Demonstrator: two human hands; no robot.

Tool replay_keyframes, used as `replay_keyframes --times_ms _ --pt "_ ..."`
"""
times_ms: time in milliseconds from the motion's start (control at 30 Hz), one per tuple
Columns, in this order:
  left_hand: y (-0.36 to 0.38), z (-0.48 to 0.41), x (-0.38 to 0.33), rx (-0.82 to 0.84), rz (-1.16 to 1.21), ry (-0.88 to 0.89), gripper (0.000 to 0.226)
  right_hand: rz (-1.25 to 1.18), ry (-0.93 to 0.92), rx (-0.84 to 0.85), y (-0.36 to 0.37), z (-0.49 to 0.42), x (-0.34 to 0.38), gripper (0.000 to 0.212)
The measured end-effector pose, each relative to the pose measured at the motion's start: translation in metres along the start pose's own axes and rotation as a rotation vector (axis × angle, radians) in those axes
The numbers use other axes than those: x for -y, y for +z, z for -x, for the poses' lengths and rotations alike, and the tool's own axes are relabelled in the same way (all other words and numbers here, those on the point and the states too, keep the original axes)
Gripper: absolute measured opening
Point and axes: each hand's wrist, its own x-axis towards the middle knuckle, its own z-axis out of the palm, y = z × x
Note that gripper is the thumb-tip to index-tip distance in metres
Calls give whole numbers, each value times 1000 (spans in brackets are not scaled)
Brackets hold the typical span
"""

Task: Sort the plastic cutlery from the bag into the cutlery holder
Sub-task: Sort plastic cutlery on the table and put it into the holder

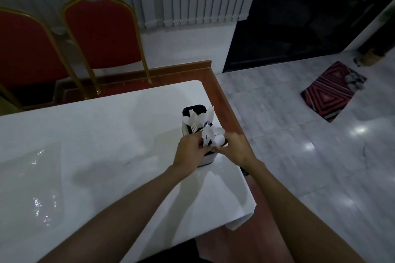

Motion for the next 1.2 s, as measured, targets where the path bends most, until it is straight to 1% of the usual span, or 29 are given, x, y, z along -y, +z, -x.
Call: replay_keyframes --times_ms 67,200,300,367,400,467,567,667,733,833,967,1033,1100,1200 --pt "-2 0 6 21 -5 9 22 13 -16 25 -1 -1 -1 22" --pt "-9 4 4 72 17 75 21 -14 -64 48 -5 -2 -3 41" --pt "-13 8 4 94 -9 153 31 11 -115 36 -9 -1 -5 59" --pt "-17 13 8 61 -2 187 38 58 -126 -5 -11 3 -6 65" --pt "-19 14 11 31 -14 208 41 56 -122 -52 -11 4 -6 63" --pt "-25 18 19 -70 -50 227 44 46 -180 -155 -13 5 4 56" --pt "-41 23 37 -210 -85 190 41 14 -288 -201 -7 1 36 45" --pt "-63 28 62 -317 -127 132 35 51 -341 -204 19 -9 70 27" --pt "-81 34 79 -375 -148 78 32 71 -428 -187 44 -15 87 21" --pt "-107 48 107 -452 -170 -27 28 99 -513 -91 80 -23 106 23" --pt "-153 92 171 -540 -183 -262 27 136 -502 85 137 -25 138 25" --pt "-177 118 206 -532 -198 -401 29 164 -492 186 170 -26 154 27" --pt "-198 137 236 -490 -201 -523 35 178 -480 254 199 -27 169 28" --pt "-219 156 274 -335 -202 -631 60 186 -432 311 238 -22 193 29"
